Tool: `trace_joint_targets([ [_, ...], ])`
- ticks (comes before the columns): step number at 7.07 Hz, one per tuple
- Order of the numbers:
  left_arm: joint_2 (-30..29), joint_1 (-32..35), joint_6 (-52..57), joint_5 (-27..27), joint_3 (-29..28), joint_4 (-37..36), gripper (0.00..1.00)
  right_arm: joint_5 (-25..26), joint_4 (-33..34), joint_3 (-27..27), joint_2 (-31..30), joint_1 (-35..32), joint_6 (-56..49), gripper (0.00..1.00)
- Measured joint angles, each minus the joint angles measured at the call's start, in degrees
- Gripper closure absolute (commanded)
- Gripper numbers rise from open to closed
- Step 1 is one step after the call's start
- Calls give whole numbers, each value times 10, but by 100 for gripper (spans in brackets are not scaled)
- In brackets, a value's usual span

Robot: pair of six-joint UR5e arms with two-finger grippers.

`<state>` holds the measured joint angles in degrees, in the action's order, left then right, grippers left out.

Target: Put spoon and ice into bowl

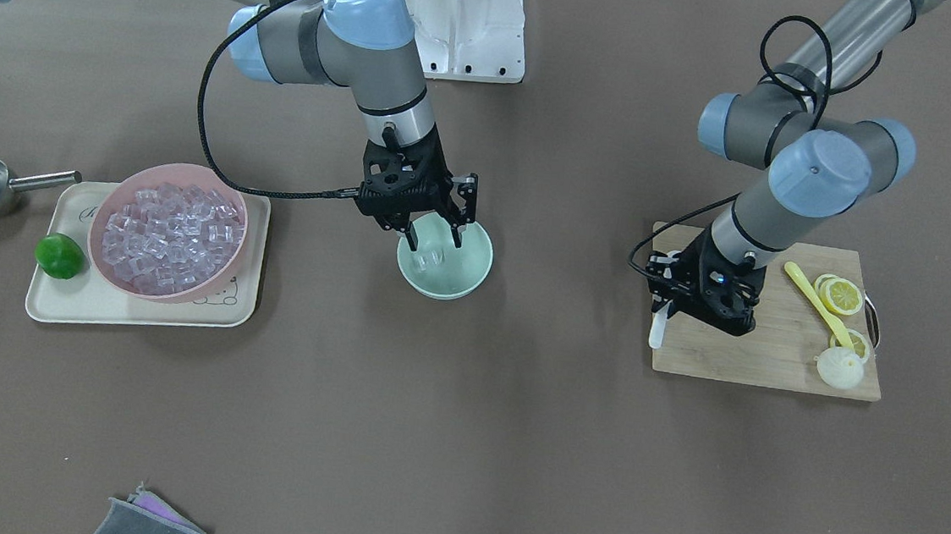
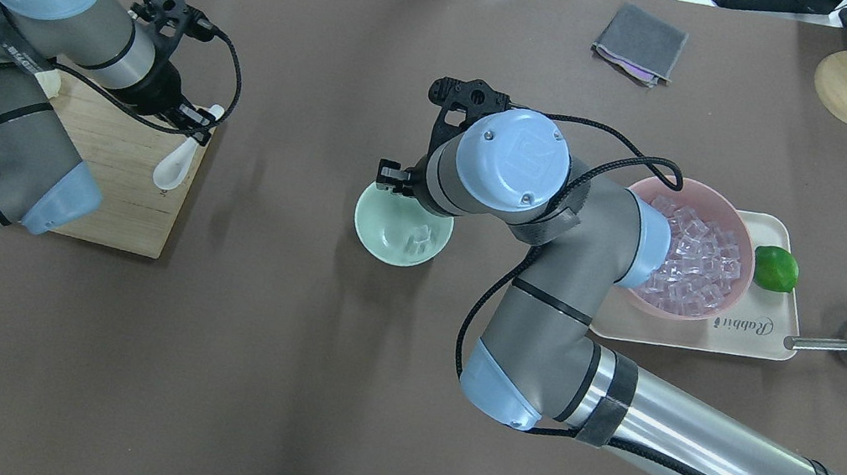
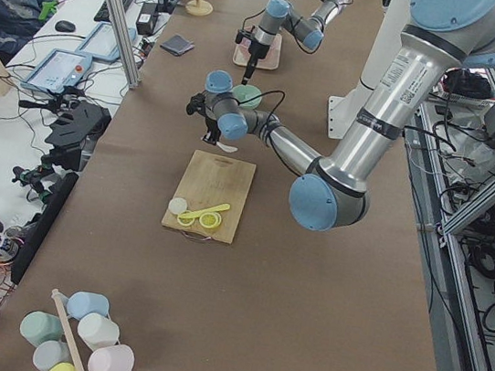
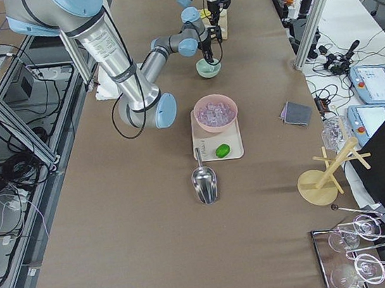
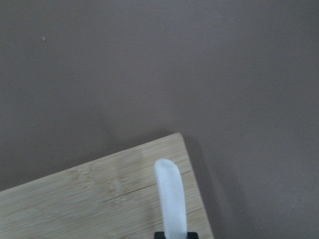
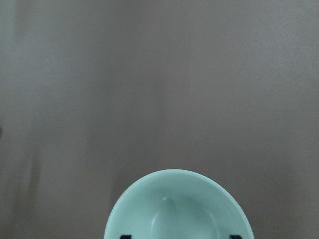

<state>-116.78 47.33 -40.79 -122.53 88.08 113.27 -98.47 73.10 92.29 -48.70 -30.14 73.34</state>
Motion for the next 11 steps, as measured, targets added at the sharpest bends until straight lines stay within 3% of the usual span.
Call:
trace_joint_targets([
  [3, -93, -48, -151, 4, 8, -28, 100, -98, 0, 98, -112, -68, -60, 0],
  [6, -150, -105, -212, 55, -5, -37, 100, -190, -1, 163, -238, -156, -162, 0],
  [7, -172, -115, -221, 65, -23, -37, 8, -204, -1, 177, -268, -174, -185, 0],
  [8, -195, -118, -230, 74, -47, -36, 2, -215, -1, 185, -286, -187, -197, 0],
  [11, -207, -127, -236, 114, -57, -35, 2, -226, -1, 193, -309, -213, -225, 0],
])
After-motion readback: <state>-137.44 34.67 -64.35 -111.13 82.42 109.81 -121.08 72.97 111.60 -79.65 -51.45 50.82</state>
